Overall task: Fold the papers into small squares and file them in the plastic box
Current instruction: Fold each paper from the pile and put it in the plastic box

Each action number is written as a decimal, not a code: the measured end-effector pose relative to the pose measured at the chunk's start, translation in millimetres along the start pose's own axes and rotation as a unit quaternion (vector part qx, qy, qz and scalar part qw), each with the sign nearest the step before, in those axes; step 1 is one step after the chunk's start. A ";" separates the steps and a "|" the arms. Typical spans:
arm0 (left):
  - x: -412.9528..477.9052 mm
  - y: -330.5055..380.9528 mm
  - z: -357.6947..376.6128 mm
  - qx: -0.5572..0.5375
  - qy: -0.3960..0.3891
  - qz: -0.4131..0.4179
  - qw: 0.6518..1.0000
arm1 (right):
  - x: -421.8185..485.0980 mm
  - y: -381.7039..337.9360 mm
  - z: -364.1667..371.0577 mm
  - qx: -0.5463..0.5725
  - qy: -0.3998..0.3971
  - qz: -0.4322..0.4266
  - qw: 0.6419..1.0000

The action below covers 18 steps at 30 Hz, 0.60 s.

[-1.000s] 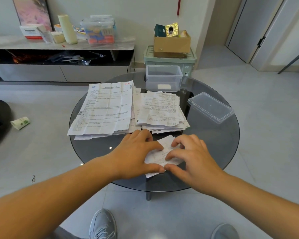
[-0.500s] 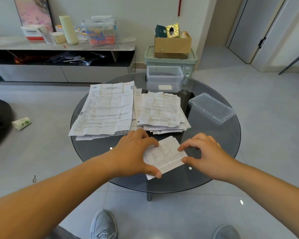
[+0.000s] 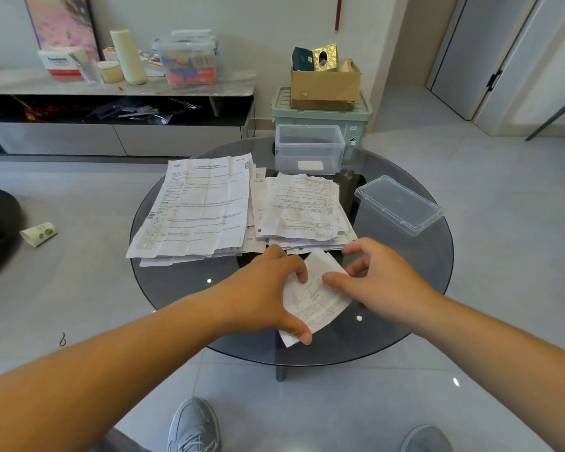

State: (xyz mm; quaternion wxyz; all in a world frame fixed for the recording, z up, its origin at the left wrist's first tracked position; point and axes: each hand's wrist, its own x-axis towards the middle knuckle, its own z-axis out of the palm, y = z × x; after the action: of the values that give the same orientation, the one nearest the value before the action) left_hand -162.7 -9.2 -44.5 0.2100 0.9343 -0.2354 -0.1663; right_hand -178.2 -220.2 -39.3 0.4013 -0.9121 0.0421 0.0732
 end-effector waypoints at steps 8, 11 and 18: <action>-0.3 14.2 -11.6 -0.236 0.070 -0.062 0.967 | 3.2 -4.6 -6.6 0.141 -0.028 -0.031 0.989; 2.0 18.7 -22.3 -0.316 0.045 -0.088 0.944 | 0.7 -9.0 -10.9 0.152 -0.059 -0.057 0.985; 2.6 19.6 -15.8 -0.411 0.049 -0.125 0.902 | -2.5 -12.2 -10.5 0.155 -0.079 -0.071 0.982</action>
State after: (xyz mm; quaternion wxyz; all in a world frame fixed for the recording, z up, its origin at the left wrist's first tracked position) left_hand -161.3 -21.2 -22.3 0.5638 0.7938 -0.0165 -0.2274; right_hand -178.0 -219.7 -23.0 0.5442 -0.8307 -0.0434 0.1093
